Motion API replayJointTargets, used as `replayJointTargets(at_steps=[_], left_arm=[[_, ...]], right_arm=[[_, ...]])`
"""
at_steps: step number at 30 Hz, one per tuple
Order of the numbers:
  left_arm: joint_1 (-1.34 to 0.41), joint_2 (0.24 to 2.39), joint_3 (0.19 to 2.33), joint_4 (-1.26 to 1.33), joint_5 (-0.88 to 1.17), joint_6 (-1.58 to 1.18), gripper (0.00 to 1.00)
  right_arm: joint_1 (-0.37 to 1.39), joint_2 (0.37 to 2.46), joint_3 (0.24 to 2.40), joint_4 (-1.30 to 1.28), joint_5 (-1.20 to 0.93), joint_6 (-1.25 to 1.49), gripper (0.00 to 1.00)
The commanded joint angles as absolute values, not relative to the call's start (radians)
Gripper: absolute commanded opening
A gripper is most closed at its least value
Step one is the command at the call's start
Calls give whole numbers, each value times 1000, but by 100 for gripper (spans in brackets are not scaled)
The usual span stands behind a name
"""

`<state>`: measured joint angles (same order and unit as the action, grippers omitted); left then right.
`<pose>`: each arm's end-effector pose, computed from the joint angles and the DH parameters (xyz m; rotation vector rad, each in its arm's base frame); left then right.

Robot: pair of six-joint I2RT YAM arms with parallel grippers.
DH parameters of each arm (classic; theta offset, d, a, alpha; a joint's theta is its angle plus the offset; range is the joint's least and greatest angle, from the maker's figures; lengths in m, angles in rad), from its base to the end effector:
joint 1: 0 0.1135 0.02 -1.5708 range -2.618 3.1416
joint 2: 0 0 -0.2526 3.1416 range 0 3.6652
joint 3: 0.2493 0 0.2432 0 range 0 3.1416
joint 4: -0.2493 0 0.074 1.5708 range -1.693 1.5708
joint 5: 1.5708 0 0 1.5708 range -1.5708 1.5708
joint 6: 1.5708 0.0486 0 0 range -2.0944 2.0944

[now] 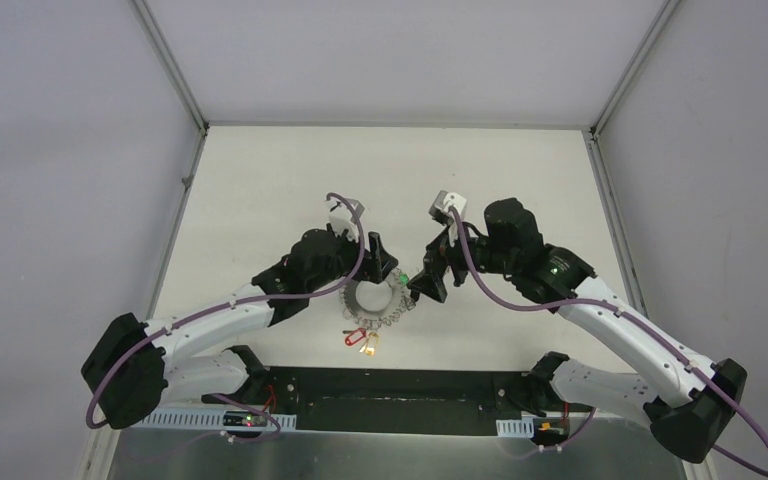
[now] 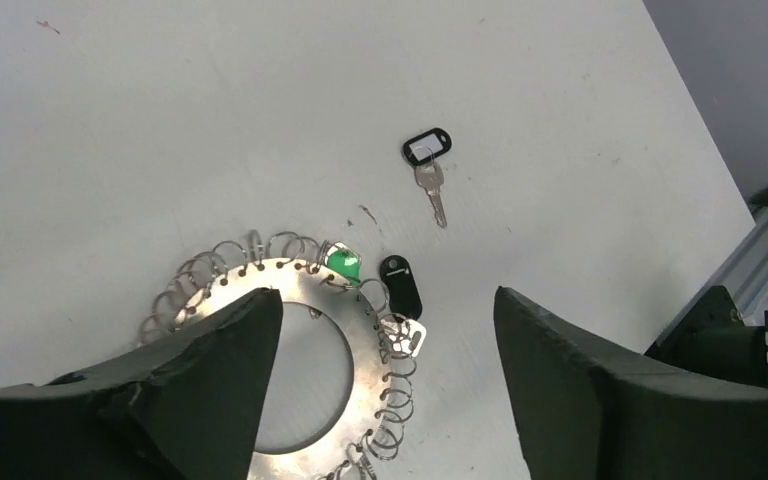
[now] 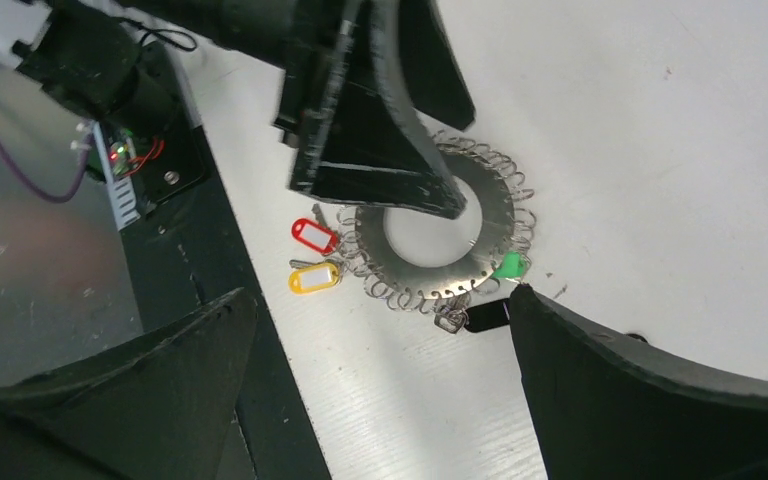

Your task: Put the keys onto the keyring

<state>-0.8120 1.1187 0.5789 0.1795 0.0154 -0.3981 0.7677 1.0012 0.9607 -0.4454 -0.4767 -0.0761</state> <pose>0.1765 -0.1873 0.2278 0.4257 1.9749 -0.8078 0.1466 0.1725 0.3219 -1.1416 1.7916 0.9099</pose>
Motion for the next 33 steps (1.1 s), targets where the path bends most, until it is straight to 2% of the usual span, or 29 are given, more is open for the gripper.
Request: replayJointTargets(at_steps=[1,4,8,16,21,28,33], left_arm=[[-819,1020,571,227,-66,-385,84],[-818,938,550,188,-104,-367,98],[-818,809,520,81,-168,-395,99],[-817,661,448,-135,-143,-588,99],[-818,702,449,-248,-89,-727,99],[-817,843,489,-254,-50,-829,99],[-806,959,560,-267,38,-794,99]], right_arm=[[764,977,947,-404,-286,26,100],[740,981,935,-397,-220,105,100],[713,990,924,-394,-228,147,100],[675,1027,890,-406,-104,258,100],[660,1104,907,-482,-47,317,100],[606,1221,921,-546,-53,420,100],[593,1258,889,-507,-79,399,100]])
